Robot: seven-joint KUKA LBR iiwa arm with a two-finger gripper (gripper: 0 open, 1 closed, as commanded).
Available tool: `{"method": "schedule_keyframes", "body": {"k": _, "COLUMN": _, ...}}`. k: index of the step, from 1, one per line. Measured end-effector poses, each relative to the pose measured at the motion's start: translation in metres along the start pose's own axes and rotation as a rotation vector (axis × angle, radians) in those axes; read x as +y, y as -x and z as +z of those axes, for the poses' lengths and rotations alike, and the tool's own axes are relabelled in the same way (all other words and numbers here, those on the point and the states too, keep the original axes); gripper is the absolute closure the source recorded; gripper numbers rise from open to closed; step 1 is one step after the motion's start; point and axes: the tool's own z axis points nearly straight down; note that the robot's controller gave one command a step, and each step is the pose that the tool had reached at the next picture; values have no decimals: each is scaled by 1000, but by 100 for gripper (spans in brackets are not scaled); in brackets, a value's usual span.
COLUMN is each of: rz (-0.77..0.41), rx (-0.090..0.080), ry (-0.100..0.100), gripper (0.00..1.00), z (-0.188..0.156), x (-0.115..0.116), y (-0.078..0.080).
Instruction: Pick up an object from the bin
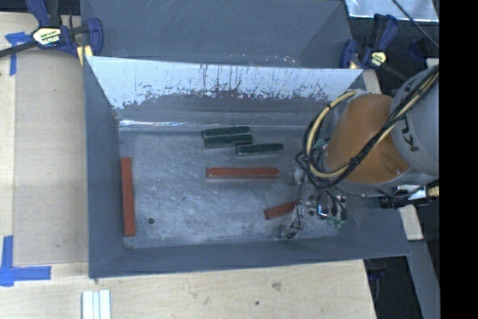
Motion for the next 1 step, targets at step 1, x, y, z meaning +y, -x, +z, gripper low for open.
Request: {"method": "schedule_keyframes", "body": {"k": 1, "rz": -1, "rx": -6, "ry": 0, "gripper": 100, "z": -1, "x": 0, "y": 3}}
